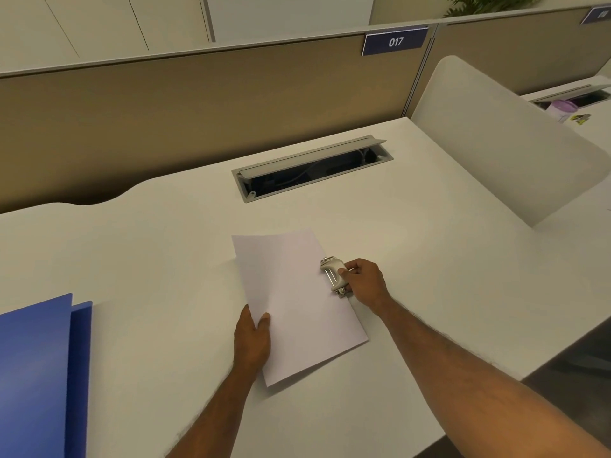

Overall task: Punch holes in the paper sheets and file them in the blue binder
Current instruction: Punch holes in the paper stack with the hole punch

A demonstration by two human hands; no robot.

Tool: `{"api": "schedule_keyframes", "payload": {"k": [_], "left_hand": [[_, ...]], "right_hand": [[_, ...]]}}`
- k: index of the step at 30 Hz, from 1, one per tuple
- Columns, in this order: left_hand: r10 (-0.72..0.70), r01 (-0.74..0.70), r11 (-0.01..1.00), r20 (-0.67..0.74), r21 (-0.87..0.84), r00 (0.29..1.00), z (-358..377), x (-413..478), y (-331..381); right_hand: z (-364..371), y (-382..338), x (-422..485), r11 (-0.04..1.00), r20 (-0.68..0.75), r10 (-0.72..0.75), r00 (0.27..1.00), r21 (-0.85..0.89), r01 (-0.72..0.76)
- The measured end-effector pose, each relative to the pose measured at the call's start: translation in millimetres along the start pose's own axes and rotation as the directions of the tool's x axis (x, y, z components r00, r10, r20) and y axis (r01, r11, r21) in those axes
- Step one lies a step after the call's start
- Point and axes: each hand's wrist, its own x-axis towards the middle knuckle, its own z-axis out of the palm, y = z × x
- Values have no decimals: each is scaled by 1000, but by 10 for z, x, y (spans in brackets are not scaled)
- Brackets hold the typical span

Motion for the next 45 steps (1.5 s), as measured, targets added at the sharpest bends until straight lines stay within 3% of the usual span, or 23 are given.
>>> {"api": "schedule_keyframes", "payload": {"k": [7, 18, 22, 28, 39, 45], "left_hand": [[-1, 1, 1000, -1, 23, 1000, 9, 7, -33], [6, -6, 1000, -11, 30, 1000, 35, -2, -74], [14, -14, 999, -11, 34, 1000, 34, 19, -102], [26, -26, 999, -24, 26, 999, 53, 37, -152], [56, -55, 998, -30, 42, 998, 71, 88, -207], [57, -56, 997, -21, 46, 998, 55, 64, -184]], "right_hand": [[-41, -82, -13, 998, 51, 47, 998, 29, -48], [-207, -88, 146, 991, 162, 117, 980, -85, -104], [-266, -132, 227, 951, 220, 251, 942, -239, -198], [-289, -106, 359, 885, 230, 409, 883, -338, -321], [-272, -42, 497, 840, 230, 442, 867, -445, -310], [-259, -60, 383, 866, 186, 376, 908, -420, -272]]}}
